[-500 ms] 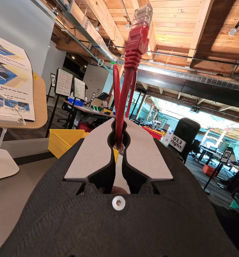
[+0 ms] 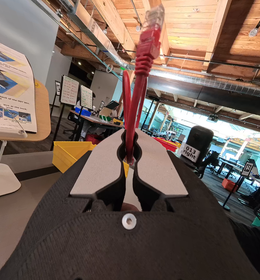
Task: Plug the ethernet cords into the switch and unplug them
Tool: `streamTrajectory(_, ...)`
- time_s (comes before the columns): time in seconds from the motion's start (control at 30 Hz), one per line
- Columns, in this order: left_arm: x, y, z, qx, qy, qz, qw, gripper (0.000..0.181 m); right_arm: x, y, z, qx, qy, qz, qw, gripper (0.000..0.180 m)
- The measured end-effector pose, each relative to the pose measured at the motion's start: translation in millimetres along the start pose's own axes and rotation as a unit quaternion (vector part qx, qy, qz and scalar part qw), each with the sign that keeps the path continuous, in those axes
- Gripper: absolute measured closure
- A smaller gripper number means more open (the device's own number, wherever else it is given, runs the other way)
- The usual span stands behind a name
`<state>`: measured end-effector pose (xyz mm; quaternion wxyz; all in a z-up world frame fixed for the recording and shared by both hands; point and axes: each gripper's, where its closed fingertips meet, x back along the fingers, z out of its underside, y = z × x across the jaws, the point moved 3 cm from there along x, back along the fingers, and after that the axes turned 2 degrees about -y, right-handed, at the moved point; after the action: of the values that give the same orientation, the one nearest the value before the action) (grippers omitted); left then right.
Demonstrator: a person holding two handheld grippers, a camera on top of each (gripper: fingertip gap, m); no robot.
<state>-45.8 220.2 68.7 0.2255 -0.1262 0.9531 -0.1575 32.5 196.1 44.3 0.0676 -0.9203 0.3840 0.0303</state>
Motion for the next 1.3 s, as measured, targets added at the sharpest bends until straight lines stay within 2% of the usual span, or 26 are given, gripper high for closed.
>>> streamTrajectory(0.27, 0, -2, 0, -0.001, 0.0, 0.003, 1.0, 0.176, -2, -1, 4, -0.004, 0.002, 0.009, 1.0, 0.178)
streamTrajectory(0.73, 0, -7, -2, -0.022, -0.003, 0.004, 1.0, 0.176, -1, 0, -1, -0.045, -0.017, -0.005, 0.999, 0.18)
streamTrajectory(1.1, -1, -12, 0, -0.078, 0.004, 0.0, 0.997, 0.175, -1, -2, -1, -0.082, -0.024, -0.012, 0.996, 0.18)
streamTrajectory(1.3, -2, -16, 5, -0.137, 0.011, -0.006, 0.99, 0.176, 0, -1, -4, -0.104, -0.032, -0.021, 0.994, 0.18)
